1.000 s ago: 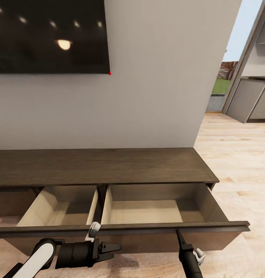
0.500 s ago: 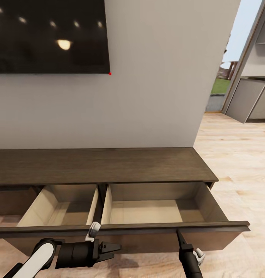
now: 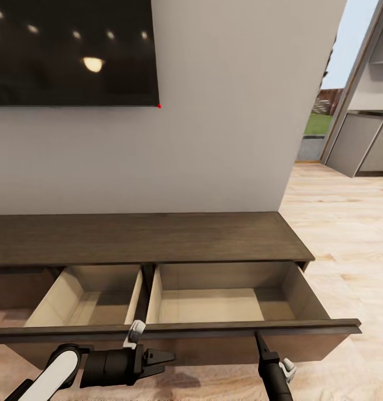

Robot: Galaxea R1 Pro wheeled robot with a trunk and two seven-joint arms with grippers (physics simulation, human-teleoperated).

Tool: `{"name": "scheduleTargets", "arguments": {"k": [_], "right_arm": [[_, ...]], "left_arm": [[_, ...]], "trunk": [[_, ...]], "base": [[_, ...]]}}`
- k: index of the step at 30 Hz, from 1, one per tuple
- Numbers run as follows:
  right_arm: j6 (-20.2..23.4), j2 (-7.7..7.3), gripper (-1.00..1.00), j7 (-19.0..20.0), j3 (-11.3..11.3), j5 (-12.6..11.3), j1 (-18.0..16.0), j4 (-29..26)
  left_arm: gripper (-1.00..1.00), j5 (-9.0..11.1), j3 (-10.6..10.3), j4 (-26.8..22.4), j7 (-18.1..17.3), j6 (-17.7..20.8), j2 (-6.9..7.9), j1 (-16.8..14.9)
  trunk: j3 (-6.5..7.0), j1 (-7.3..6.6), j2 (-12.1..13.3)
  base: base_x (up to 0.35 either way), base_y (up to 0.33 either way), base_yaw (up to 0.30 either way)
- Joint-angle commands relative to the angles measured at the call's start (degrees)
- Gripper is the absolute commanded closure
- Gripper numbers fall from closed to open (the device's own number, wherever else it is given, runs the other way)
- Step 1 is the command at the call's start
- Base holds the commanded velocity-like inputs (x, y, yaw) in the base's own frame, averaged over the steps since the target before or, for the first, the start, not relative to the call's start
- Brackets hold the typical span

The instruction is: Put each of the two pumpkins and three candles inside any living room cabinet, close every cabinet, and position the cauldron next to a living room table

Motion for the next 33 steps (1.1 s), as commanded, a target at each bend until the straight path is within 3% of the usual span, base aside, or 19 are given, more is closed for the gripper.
{"name": "scheduleTargets", "arguments": {"k": [1, 33], "right_arm": [[-0.1, 0.06, 1.00, 0.6, 0.3, 0.5, 0.0, -0.1], [-0.1, 0.06, 1.00, 0.6, 0.3, 0.5, 0.0, -0.1]], "left_arm": [[-1.00, -0.5, -0.1, 0.0, -0.5, 0.0, 0.03, -0.1], [-1.00, -0.5, -0.1, 0.1, -0.5, 0.0, 0.08, -0.1]], "trunk": [[-0.04, -0.02, 0.0], [-0.04, -0.02, 0.0]], "base": [[-0.039, 0.000, 0.000], [-0.039, 0.000, 0.000]]}}
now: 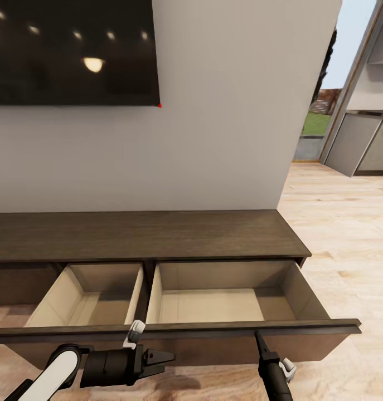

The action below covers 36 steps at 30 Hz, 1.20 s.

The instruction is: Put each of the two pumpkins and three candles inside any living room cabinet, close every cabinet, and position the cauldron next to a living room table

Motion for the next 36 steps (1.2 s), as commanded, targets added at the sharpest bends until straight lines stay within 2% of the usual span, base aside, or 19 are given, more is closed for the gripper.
{"name": "scheduleTargets", "arguments": {"k": [1, 8, 9, 16, 31, 36], "right_arm": [[-0.1, 0.06, 1.00, 0.6, 0.3, 0.5, 0.0, -0.1], [-0.1, 0.06, 1.00, 0.6, 0.3, 0.4, 0.0, -0.1], [-0.1, 0.06, -1.00, 0.6, 0.3, 0.4, 0.0, -0.1], [-0.1, 0.06, -1.00, 0.6, 0.3, 0.3, 0.0, -0.1], [0.2, 0.06, -1.00, -0.3, 0.4, 0.6, 0.0, -0.1], [0.8, -0.04, -1.00, -3.0, 0.6, 0.7, 0.0, -0.3]], "left_arm": [[-1.00, -0.5, -0.1, 0.0, -0.5, 0.0, 0.04, -0.1], [-1.00, -0.5, -0.1, 0.0, -0.5, 0.0, 0.00, -0.1], [-1.00, -0.5, -0.1, 0.0, -0.5, 0.0, 0.00, -0.1], [-1.00, -0.5, -0.1, 0.0, -0.5, 0.0, -0.05, -0.1], [-1.00, -0.6, -0.1, 0.0, -0.5, 0.0, -0.04, -0.1], [-1.00, -0.5, 0.2, 0.0, -0.5, 0.0, 0.04, -0.1]], "trunk": [[-0.04, -0.02, 0.0], [-0.04, -0.02, 0.0], [-0.04, -0.02, 0.0], [-0.04, -0.02, 0.0], [-0.04, -0.02, 0.0], [-0.04, -0.02, 0.0]], "base": [[-0.003, 0.000, 0.000], [0.000, 0.000, 0.000], [0.000, 0.000, 0.000], [-0.045, 0.000, 0.000], [-0.182, 0.000, 0.000], [-0.186, 0.000, 0.000]]}}
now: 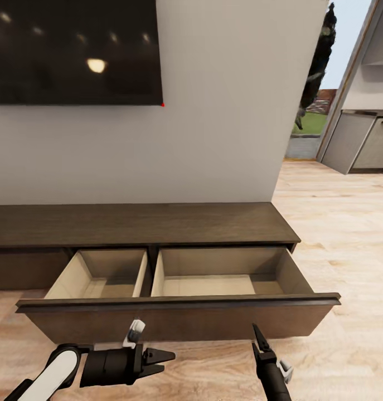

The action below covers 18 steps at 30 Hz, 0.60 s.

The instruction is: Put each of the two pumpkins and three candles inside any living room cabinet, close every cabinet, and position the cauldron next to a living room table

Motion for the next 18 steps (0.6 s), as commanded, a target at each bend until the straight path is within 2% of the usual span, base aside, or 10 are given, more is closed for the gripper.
{"name": "scheduleTargets", "arguments": {"k": [1, 6, 11, 13, 15, 17, 18], "right_arm": [[0.0, -0.01, -1.00, -0.2, 0.0, -0.2, 0.0, 0.0], [4.1, -0.12, -1.00, -0.9, 0.1, -0.2, 0.0, 0.0], [12.1, -0.52, -1.00, -1.8, 0.4, 0.5, 0.0, 0.0], [15.5, -1.54, -1.00, -1.9, 0.4, 0.7, 0.0, 0.1], [18.2, -3.67, -1.00, -1.9, 0.5, 1.4, 0.0, 0.3], [19.8, -5.58, -1.00, -1.6, 0.5, 3.4, 0.0, 3.1], [20.1, -5.93, -1.00, -1.4, 0.5, 4.3, 0.0, 4.7]], "left_arm": [[-1.00, -0.5, 0.0, 0.0, -0.5, 0.0, 0.04, 0.0], [-1.00, -0.2, 0.4, 0.0, -0.5, 0.1, 0.11, 0.0], [-1.00, -0.4, 0.6, 0.0, -0.5, 0.1, 0.14, 0.0], [-1.00, -0.5, 0.6, 0.0, -0.5, 0.1, 0.14, 0.0], [-1.00, -0.6, 0.6, 0.0, -0.5, 0.1, 0.19, 0.0], [-1.00, -0.5, 0.7, 0.0, -0.5, 0.1, 0.21, 0.0], [-1.00, -0.5, 0.7, 0.0, -0.5, 0.0, 0.22, 0.0]], "trunk": [[-0.05, -0.03, 0.0], [-0.05, -0.03, 0.0], [-0.05, -0.03, 0.0], [-0.05, -0.03, 0.0], [-0.05, -0.03, 0.0], [-0.05, -0.03, 0.0], [-0.05, -0.03, 0.0]], "base": [[-0.186, 0.000, 0.000], [-0.186, 0.000, 0.000], [-0.182, 0.000, 0.000], [-0.115, 0.000, 0.000], [-0.049, 0.000, 0.000], [-0.018, 0.000, 0.000], [-0.008, 0.000, 0.000]]}}
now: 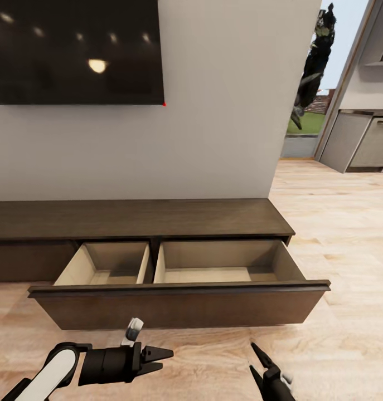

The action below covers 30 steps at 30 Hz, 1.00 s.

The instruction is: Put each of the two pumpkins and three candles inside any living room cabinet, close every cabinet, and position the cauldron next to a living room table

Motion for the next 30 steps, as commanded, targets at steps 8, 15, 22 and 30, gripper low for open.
{"name": "scheduleTargets", "arguments": {"k": [8, 15, 22, 30], "right_arm": [[0.4, -0.64, -1.00, 0.7, 0.0, 2.1, 0.0, 4.3], [0.0, -0.28, -1.00, 0.7, 0.0, 5.0, 0.0, 4.5], [-1.2, -0.25, -1.00, 0.0, 0.1, 9.6, 0.0, 4.6], [-9.9, -0.23, -1.00, 0.2, 0.0, 12.4, 0.0, 4.6]], "left_arm": [[-1.00, -0.6, 0.2, 0.0, -0.1, -0.2, -0.04, 0.0], [-1.00, -0.7, 0.1, 0.0, 0.0, -0.2, -0.04, 0.0], [-1.00, 0.0, -0.1, 0.0, 8.0, -0.1, -0.52, 0.0], [-1.00, -0.1, 0.0, 0.0, 14.7, -0.2, -0.91, -0.1]], "trunk": [[1.28, -0.17, 0.1], [2.83, -0.35, 0.2], [4.39, -0.53, 0.2], [6.07, -1.12, 1.1]], "base": [[-0.001, 0.000, 0.000], [0.000, 0.000, 0.000], [0.000, 0.000, 0.000], [0.000, 0.000, 0.000]]}}
